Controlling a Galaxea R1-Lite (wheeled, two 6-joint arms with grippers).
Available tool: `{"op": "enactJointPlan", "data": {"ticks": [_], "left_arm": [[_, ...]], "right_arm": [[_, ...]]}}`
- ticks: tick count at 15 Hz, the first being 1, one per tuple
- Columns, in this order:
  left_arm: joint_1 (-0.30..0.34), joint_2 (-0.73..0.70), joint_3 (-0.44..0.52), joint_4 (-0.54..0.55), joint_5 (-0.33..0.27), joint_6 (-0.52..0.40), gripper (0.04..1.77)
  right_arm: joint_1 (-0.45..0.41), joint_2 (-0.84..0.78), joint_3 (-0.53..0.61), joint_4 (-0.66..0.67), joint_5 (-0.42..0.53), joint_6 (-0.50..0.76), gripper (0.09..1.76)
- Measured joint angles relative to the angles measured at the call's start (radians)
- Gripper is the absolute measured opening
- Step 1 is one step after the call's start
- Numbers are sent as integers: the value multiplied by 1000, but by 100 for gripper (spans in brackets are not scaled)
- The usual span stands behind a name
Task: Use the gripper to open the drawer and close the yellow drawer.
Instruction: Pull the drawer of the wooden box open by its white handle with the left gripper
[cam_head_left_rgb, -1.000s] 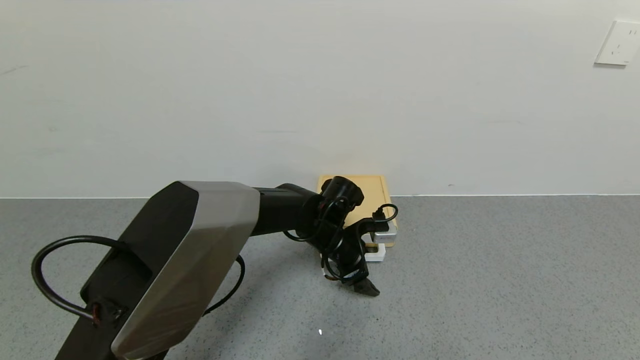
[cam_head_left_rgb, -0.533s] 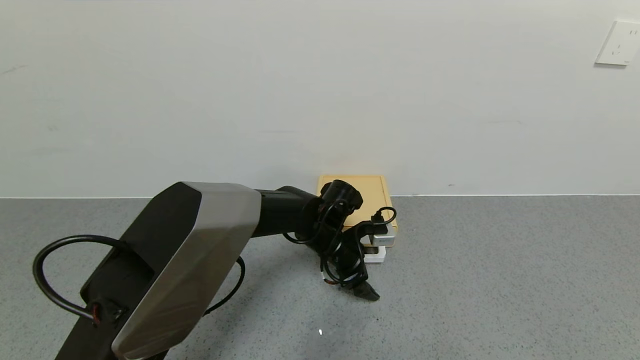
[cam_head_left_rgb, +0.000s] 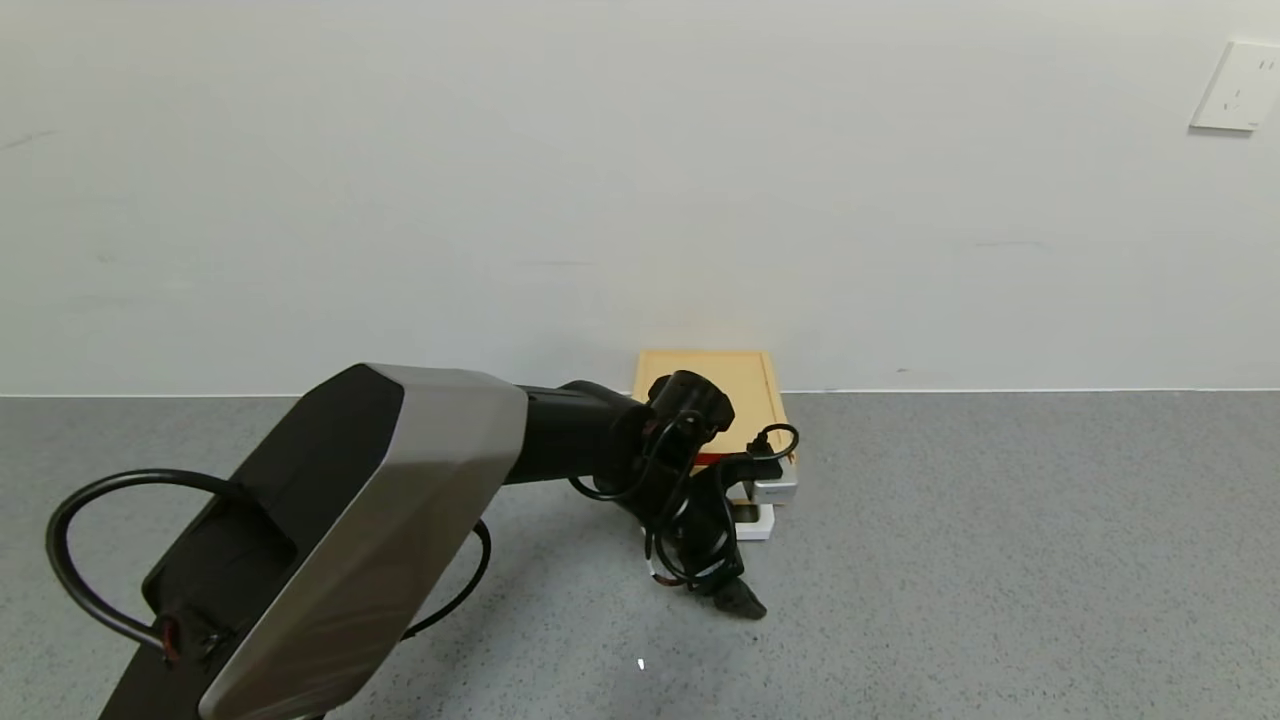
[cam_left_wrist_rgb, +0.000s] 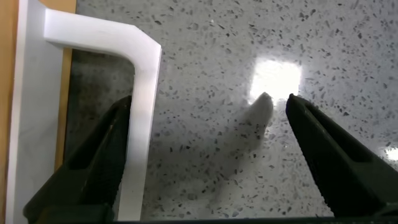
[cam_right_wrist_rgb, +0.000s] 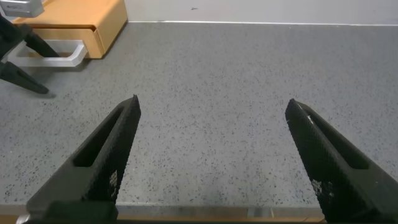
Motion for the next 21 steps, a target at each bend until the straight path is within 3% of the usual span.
{"op": "enactJointPlan", "data": {"ticks": [6,12,21], "left_arm": [[-36,-50,108,-11,2,-26,174],[-76,-104,267,-151,14,-63,175],[-107,-158,338,-130,17,-94,176]], "right_arm": [[0,0,0,0,0,0,171],[0,0,0,0,0,0,171],[0,0,0,0,0,0,171]]}}
